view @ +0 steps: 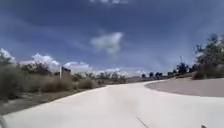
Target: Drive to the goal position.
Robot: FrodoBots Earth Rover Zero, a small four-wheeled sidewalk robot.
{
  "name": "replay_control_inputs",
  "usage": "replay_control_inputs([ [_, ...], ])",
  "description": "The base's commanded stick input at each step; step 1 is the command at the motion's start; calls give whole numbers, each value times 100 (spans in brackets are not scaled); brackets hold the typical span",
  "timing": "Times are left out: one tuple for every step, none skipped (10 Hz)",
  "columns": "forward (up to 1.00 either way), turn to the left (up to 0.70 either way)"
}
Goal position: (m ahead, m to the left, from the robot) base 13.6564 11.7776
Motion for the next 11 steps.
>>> replay_control_inputs([
  [85,4],
  [85,4],
  [85,4],
  [85,4],
  [85,4],
  [85,4],
  [85,4],
  [85,4],
  [85,4],
  [85,4],
  [85,4],
])
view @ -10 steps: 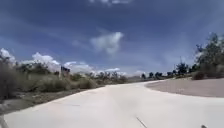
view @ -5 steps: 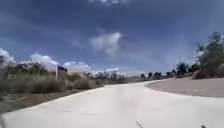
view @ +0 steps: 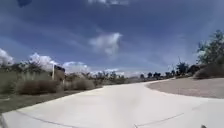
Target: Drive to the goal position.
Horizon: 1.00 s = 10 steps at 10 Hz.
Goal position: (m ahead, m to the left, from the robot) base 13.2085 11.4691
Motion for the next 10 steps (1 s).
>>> replay_control_inputs([
  [85,4],
  [85,4],
  [85,4],
  [85,4],
  [85,4],
  [85,4],
  [85,4],
  [85,4],
  [85,4],
  [85,4],
])
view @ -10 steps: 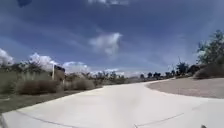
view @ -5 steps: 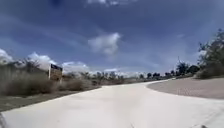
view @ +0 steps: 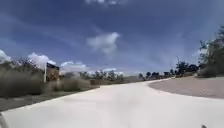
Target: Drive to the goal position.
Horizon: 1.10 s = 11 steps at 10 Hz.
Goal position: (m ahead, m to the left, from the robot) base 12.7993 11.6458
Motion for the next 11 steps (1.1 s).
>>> replay_control_inputs([
  [85,4],
  [85,4],
  [85,4],
  [85,4],
  [85,4],
  [85,4],
  [85,4],
  [85,4],
  [85,4],
  [85,4],
  [85,4],
])
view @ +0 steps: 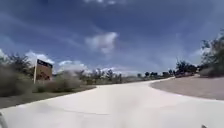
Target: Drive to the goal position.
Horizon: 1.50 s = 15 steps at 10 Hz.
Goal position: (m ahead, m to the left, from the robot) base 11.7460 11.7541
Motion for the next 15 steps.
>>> replay_control_inputs([
  [85,4],
  [85,4],
  [85,4],
  [85,4],
  [85,4],
  [85,4],
  [85,4],
  [85,4],
  [85,4],
  [85,4],
  [85,4],
  [85,4],
  [85,4],
  [85,4],
  [85,4],
])
